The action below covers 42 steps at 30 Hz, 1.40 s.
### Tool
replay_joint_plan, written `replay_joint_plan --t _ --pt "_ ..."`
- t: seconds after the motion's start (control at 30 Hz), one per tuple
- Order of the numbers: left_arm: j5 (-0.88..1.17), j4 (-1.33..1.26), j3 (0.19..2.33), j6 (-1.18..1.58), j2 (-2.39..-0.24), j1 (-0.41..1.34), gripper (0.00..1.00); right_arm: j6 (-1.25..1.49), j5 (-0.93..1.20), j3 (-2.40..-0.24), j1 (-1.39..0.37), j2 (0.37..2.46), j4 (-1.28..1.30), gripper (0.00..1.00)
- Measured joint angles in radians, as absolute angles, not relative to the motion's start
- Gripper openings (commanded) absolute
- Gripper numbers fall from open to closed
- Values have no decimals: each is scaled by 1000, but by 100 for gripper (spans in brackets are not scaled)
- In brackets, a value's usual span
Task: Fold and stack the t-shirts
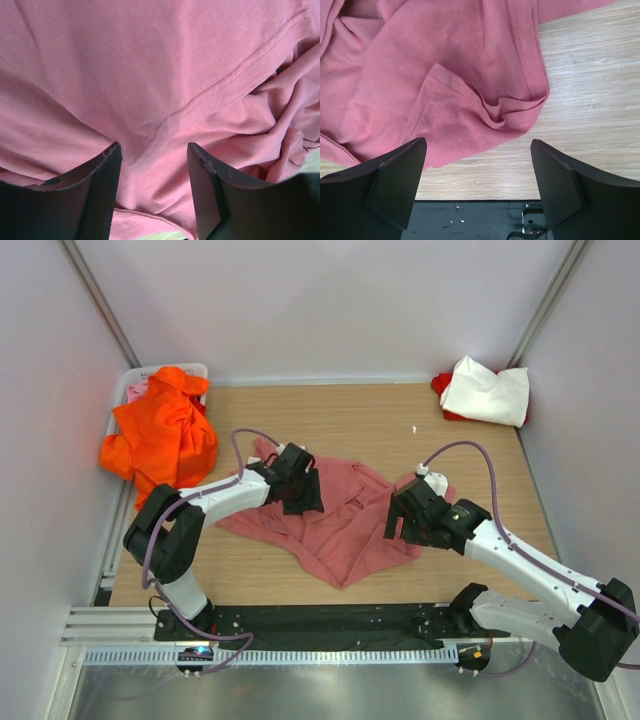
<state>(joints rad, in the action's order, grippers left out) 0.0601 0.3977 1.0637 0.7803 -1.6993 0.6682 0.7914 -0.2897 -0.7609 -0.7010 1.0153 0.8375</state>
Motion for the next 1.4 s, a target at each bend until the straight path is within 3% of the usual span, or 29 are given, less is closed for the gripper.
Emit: replay_joint_plan --t 0.03,0.13,0.17,0.23,0.27,0.47,0.6,1.0,1.4 --pt "57 399 1064 779 -1699 668 53 791 -290 -761 -701 1015 837 91" --pt "53 402 1064 780 -1699 668 36 791 -290 -760 -701 1015 837 91" --pt "52 402 1064 778 -1699 668 23 791 -290 -760 -701 1015 836 91" --pt "52 402 1064 778 -1699 668 13 790 -290 -760 -701 1016 834 91" --pt "52 402 1064 776 -1699 668 1 789 -290 -760 -701 1018 833 91" --pt "60 401 1064 767 -1699 669 0 789 -291 -757 -701 1024 830 91" --pt "49 442 1104 744 -1695 668 0 788 -311 -759 -701 1035 825 98" --pt "-66 611 1577 648 -1514 576 0 656 -327 -1024 -490 1317 752 95" --pt "-30 669 1493 640 -1542 521 0 537 -148 -1091 -169 1675 591 93"
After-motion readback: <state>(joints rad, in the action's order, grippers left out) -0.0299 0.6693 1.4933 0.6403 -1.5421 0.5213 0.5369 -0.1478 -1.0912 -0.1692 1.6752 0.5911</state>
